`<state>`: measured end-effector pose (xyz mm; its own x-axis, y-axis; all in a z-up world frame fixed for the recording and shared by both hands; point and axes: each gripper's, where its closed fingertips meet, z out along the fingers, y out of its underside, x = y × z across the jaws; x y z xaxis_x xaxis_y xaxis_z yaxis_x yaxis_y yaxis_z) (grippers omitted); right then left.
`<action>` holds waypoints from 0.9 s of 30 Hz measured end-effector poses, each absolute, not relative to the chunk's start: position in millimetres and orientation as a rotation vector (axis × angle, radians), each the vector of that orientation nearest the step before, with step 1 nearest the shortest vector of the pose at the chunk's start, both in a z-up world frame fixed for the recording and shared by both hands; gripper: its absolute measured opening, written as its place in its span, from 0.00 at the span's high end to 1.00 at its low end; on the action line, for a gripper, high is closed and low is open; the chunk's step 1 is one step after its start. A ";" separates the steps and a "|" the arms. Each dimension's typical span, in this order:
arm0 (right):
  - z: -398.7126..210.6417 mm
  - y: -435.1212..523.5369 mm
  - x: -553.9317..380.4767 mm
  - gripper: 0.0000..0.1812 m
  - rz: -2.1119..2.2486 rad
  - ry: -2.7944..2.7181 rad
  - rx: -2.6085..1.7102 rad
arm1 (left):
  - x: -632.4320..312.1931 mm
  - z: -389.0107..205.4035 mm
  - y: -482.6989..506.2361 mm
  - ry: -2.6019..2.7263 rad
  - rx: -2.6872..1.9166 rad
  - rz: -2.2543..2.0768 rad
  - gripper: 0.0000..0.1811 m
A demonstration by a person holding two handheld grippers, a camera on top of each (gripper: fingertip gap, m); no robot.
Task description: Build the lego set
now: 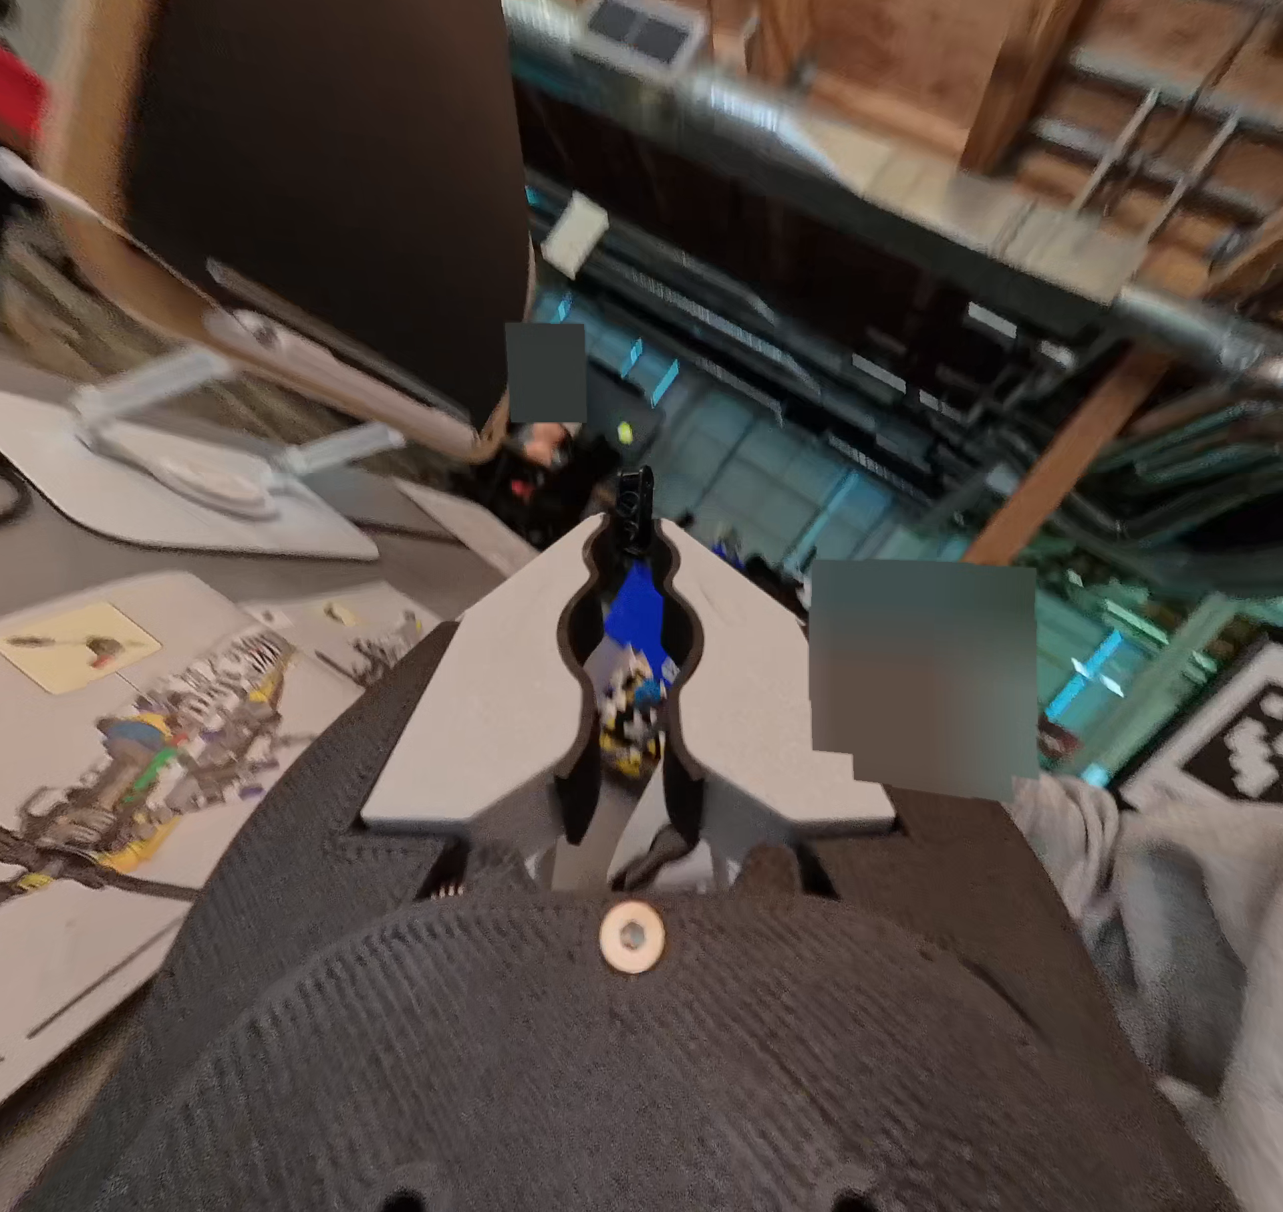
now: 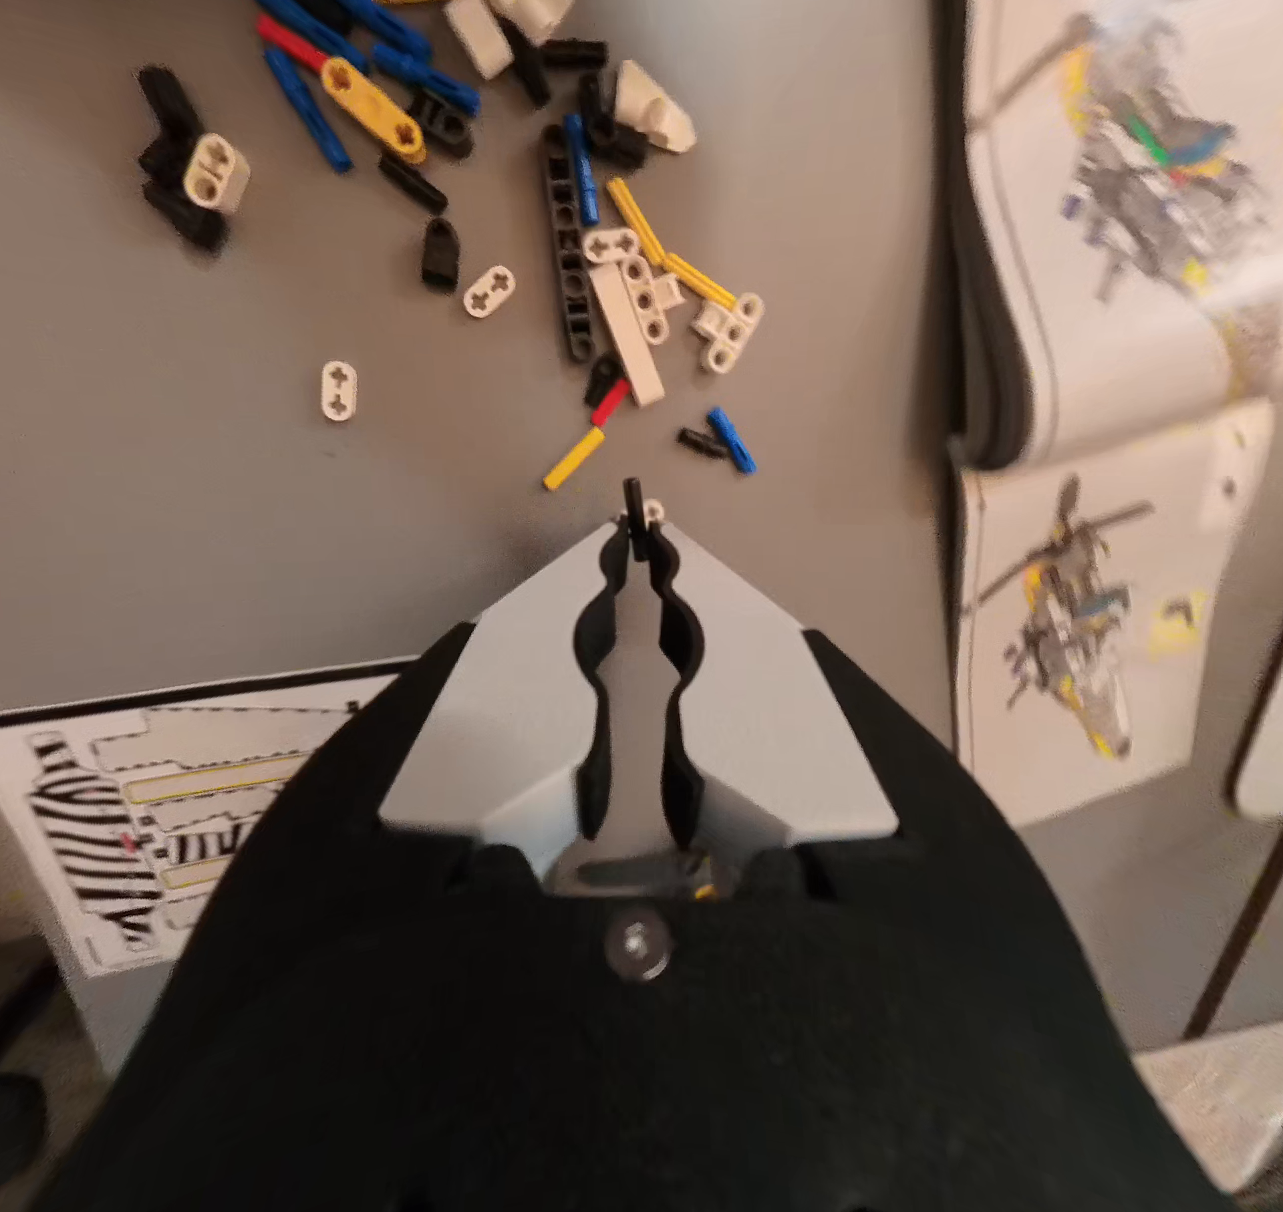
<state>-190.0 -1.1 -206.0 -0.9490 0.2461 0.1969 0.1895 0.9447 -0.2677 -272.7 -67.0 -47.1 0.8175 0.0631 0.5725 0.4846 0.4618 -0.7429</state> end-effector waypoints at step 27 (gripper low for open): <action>-146.5 47.0 -108.3 0.99 1.468 -1.878 -1.484 | -113.9 -148.0 55.3 -0.129 -1.911 -0.675 0.96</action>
<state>-108.3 47.0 -146.5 -0.4015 0.8587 -0.3185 0.5166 -0.0748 -0.8530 -113.9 55.3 -148.0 0.8348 -0.2115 0.5082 0.3837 -0.4383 -0.8128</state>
